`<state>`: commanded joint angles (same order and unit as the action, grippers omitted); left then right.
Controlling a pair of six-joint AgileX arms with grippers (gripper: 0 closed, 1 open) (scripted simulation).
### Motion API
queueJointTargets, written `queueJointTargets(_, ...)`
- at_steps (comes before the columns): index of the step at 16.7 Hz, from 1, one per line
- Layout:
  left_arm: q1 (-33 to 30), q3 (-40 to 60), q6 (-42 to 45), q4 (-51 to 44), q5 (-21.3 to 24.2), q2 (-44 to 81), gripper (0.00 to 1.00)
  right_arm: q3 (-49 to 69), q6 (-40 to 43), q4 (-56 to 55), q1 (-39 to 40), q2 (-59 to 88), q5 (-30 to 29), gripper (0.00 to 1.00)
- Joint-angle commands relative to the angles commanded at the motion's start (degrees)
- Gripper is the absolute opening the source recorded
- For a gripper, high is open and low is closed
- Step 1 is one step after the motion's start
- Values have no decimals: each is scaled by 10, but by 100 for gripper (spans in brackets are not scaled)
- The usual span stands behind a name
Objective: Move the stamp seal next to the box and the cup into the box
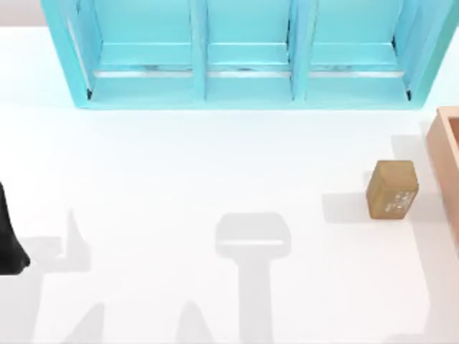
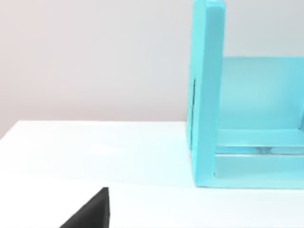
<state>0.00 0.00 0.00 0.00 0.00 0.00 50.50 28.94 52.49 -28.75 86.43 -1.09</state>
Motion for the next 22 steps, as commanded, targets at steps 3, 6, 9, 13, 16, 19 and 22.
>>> queueJointTargets(3,0,0,0,0,0,0,100,0,0,0,0,0,0,100)
queueJointTargets(6,0,0,0,0,0,0,100,0,0,0,0,0,0,100)
queueJointTargets(9,0,0,0,0,0,0,100,0,0,0,0,0,0,100)
queueJointTargets(13,0,0,0,0,0,0,100,8,4,1,-5,-1,7,100)
queueJointTargets(16,0,0,0,0,0,0,100,63,23,-6,-19,-8,32,100)
queueJointTargets(19,0,0,0,0,0,0,100,142,27,13,-23,-17,46,100)
queueJointTargets(22,0,0,0,0,0,0,100,192,20,74,-18,-24,53,100)
